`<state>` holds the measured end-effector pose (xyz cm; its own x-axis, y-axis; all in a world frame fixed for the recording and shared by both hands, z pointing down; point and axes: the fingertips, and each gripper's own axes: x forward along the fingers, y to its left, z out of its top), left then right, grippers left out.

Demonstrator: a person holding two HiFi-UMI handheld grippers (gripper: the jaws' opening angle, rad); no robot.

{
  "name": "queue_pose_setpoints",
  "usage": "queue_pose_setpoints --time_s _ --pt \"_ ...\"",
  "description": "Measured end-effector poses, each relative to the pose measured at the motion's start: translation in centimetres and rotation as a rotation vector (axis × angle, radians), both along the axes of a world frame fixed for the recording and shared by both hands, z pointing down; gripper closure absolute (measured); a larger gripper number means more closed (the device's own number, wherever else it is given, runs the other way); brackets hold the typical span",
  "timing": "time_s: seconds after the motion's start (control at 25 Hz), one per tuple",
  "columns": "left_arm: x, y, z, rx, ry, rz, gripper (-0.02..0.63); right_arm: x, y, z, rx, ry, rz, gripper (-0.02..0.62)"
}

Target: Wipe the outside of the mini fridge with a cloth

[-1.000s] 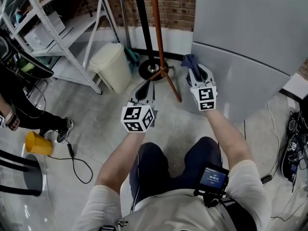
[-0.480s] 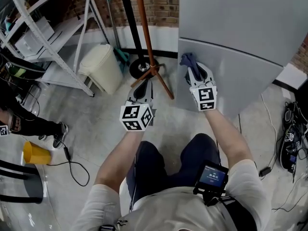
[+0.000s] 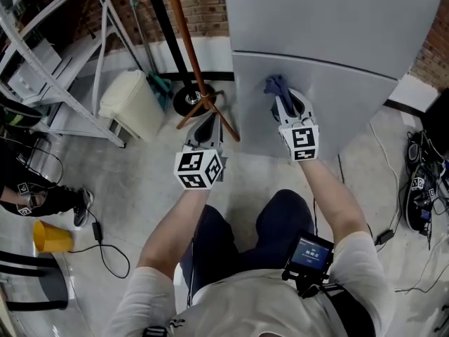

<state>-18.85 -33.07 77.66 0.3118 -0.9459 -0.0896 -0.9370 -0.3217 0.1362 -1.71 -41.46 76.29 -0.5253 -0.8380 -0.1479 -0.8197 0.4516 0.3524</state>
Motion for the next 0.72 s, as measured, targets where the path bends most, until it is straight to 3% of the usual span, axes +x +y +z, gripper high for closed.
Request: queue_pose_setpoints --time_s 0.72 --pt "8.6 -1.1 0.2 -0.002 -0.006 0.113 0.603 15.7 0.2 0.3 -0.001 -0.046 0.220 0.508"
